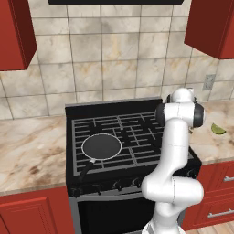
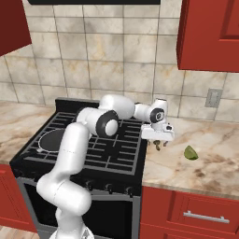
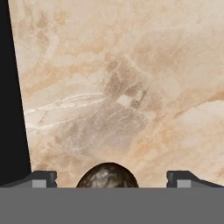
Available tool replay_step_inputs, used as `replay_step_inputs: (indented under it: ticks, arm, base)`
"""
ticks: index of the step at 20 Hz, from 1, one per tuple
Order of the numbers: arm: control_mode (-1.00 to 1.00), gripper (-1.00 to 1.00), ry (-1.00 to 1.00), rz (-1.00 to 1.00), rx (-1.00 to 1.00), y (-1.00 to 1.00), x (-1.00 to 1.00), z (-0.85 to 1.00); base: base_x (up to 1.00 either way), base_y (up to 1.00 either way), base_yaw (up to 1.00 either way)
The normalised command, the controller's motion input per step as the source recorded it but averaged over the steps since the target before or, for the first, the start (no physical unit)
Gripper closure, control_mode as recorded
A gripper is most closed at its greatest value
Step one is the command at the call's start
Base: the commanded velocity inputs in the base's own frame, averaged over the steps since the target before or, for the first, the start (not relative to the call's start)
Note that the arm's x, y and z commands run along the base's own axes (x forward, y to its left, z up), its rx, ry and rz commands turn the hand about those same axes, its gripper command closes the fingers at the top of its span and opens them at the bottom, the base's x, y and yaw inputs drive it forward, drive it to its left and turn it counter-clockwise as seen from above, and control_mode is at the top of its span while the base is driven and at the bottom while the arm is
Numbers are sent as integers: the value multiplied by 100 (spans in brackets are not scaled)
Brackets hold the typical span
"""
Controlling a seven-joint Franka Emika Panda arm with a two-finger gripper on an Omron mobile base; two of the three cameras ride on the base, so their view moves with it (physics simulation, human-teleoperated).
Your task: Put the mushroom and lemon wedge in the pan. Then turn on the front left burner and set the heat to medium.
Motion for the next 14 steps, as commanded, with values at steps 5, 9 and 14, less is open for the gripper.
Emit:
replay_step_inputs:
  ticks: [5, 9, 14]
  arm:
    - [-100, 100, 0, 0, 1, 0, 0, -9]
    - [-100, 100, 0, 0, 0, 0, 0, -1]
    - [-100, 100, 0, 0, 0, 0, 0, 0]
  base:
    - [0, 0, 0]
    - [0, 0, 0]
    - [0, 0, 0]
